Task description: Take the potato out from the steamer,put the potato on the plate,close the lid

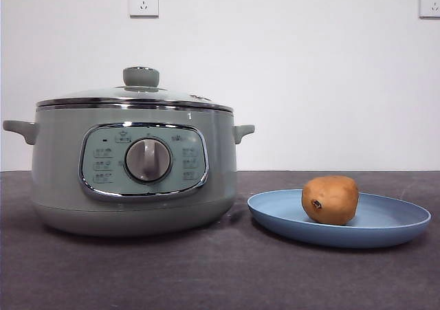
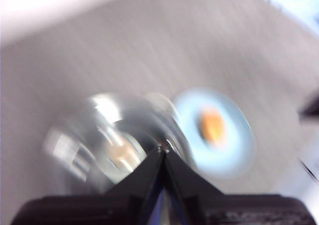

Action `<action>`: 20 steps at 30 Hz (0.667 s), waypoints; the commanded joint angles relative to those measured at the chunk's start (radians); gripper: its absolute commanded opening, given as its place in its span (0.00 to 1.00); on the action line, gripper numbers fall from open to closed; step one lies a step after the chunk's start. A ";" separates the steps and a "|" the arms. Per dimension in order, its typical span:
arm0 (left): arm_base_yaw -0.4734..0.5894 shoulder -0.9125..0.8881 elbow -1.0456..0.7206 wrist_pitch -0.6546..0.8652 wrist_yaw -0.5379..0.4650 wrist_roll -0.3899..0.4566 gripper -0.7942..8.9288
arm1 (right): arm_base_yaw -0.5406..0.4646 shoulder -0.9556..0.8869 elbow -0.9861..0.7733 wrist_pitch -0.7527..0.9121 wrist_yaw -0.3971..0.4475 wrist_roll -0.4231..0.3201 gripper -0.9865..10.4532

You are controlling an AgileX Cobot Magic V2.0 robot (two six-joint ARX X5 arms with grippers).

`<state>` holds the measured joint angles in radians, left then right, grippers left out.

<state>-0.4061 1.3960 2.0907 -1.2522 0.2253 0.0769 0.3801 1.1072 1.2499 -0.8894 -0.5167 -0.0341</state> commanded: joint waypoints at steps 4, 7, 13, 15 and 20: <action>0.005 -0.185 -0.197 0.202 -0.010 -0.006 0.08 | 0.000 -0.002 -0.001 0.005 0.000 -0.005 0.09; 0.024 -0.306 -0.405 0.325 -0.008 -0.023 0.08 | 0.000 -0.002 -0.001 0.005 0.000 -0.005 0.09; 0.096 -0.645 -1.014 0.725 -0.005 -0.146 0.08 | 0.000 -0.002 -0.001 0.005 0.000 -0.005 0.09; 0.119 -0.761 -1.207 0.867 -0.003 -0.187 0.08 | 0.000 -0.002 -0.001 0.005 0.000 -0.005 0.09; 0.167 -1.036 -1.612 1.163 -0.003 -0.278 0.08 | 0.000 -0.002 -0.001 0.005 0.000 -0.005 0.09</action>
<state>-0.2455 0.4076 0.5819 -0.1482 0.2199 -0.1505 0.3794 1.1072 1.2499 -0.8894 -0.5167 -0.0341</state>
